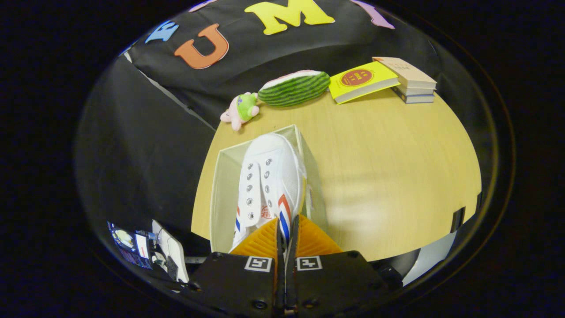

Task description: Open the storage box then place both shoes into the box .Put the left shoe in first, then the right shoe, with the right side of both shoes facing outward in a uniform manner.

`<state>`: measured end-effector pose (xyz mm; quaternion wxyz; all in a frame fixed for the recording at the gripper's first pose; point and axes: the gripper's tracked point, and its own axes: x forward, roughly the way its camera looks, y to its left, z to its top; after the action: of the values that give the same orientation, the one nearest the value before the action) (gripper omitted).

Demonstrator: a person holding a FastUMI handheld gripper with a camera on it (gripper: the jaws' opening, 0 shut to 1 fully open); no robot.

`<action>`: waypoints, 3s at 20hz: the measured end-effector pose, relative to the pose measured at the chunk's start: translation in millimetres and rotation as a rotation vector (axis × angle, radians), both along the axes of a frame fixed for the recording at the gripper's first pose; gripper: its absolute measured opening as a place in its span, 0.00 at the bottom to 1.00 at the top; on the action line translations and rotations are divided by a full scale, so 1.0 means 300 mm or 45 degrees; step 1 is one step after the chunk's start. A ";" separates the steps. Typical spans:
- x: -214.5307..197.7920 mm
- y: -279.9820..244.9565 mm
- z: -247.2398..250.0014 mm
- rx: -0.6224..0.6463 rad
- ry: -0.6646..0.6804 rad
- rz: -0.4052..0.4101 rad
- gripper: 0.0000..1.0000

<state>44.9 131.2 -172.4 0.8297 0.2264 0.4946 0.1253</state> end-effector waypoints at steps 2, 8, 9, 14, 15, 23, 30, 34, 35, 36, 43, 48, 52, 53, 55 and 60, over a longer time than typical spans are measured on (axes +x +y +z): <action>0.017 0.019 -0.028 0.001 0.007 -0.006 0.07; 0.061 0.051 -0.009 0.043 -0.047 -0.007 0.31; 0.068 0.054 0.022 0.057 -0.076 -0.002 0.29; 0.103 0.016 0.123 0.010 -0.326 0.011 0.53; 0.116 -0.004 0.142 -0.016 -0.386 -0.001 0.65; 0.116 -0.224 0.302 -0.167 -0.744 -0.171 0.76; 0.028 -0.382 0.451 -0.347 -1.104 -0.286 0.94; -0.056 -0.515 0.584 -0.471 -1.346 -0.396 0.95; -0.081 -0.536 0.598 -0.492 -1.379 -0.417 0.95; -0.110 -0.541 0.602 -0.499 -1.415 -0.429 0.95; -0.222 -0.576 0.613 -0.490 -1.483 -0.507 0.96; -0.214 -0.554 0.573 -0.480 -1.472 -0.503 0.96; -0.201 -0.539 0.573 -0.445 -1.460 -0.499 0.96; -0.201 -0.537 0.573 -0.440 -1.461 -0.499 0.96; -0.208 -0.526 0.574 -0.443 -1.468 -0.494 0.96; -0.208 -0.509 0.569 -0.432 -1.455 -0.481 0.96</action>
<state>-17.4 -21.5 -1.5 0.9954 0.0723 -0.0628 -0.0024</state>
